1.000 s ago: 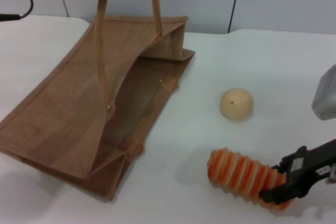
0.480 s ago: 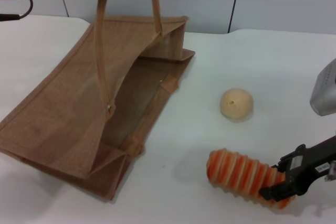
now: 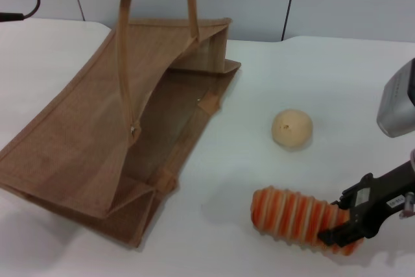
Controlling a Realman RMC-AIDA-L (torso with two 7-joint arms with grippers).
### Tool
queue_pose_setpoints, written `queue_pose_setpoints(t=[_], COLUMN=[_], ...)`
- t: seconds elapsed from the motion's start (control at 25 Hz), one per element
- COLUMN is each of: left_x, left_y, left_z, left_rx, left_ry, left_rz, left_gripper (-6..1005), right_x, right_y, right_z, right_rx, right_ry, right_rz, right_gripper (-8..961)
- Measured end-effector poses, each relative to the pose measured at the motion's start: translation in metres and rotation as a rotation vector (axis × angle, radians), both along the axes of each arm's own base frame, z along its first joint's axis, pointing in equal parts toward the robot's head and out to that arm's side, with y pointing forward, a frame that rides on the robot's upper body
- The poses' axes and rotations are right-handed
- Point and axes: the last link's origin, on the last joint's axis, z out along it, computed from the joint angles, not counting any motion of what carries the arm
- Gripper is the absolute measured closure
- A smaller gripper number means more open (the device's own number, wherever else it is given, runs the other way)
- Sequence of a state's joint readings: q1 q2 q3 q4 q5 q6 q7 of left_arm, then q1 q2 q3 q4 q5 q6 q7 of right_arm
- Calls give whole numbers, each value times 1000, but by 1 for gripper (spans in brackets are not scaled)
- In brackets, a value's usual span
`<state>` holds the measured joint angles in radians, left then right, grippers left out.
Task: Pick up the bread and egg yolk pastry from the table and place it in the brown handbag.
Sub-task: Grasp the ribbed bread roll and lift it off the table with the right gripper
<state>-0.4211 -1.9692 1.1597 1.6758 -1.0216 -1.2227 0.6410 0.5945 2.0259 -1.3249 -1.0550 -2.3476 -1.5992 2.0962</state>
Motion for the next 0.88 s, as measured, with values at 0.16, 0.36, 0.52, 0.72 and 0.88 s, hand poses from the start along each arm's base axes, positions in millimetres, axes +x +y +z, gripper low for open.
queue_pose_setpoints(t=[0.16, 0.36, 0.52, 0.72, 0.88], left_x=[1, -1, -4, -4, -5], left_y=[0, 1, 2, 2, 2], left_z=[0, -1, -2, -3, -3], left_rx=[-5, -6, 1, 3, 2], left_ry=[3, 8, 31, 35, 35], left_rz=[-3, 3, 16, 19, 20], left_gripper=[882, 882, 882, 882, 882], right_x=[-3, -4, -1, -1, -4], right_y=[3, 10, 15, 18, 19], right_z=[-1, -2, -8, -11, -10], right_rx=[-3, 20, 34, 40, 46], right_ry=[-4, 4, 5, 17, 19], right_rz=[15, 25, 16, 25, 33], right_gripper=[315, 315, 316, 318, 324])
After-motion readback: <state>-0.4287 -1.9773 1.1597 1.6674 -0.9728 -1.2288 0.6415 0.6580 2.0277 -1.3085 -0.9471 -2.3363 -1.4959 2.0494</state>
